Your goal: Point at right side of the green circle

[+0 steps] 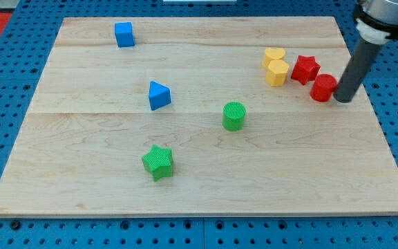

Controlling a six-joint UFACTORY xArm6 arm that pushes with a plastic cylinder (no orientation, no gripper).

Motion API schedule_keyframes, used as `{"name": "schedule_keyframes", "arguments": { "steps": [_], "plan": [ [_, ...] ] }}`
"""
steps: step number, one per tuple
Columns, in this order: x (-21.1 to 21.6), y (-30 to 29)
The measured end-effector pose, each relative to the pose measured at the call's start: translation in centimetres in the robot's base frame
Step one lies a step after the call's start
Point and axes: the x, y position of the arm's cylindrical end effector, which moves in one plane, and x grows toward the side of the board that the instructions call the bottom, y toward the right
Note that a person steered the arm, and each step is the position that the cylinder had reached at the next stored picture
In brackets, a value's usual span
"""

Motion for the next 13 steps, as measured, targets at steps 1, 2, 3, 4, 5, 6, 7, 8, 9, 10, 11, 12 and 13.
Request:
{"name": "schedule_keyframes", "arguments": {
  "steps": [1,2,3,4,5,6,7,8,9,10,11,12,13],
  "plan": [
    [-0.6,-2.6],
    [-0.7,-2.7],
    [-2.2,-4.0],
    [-1.8,-3.1],
    [-0.6,0.6],
    [0.4,0.9],
    [0.4,1.1],
    [0.4,1.1],
    [0.8,0.7],
    [3.2,-1.2],
    [5.6,-2.0],
    [5.7,-8.6],
    [4.5,-17.6]
  ]
}}
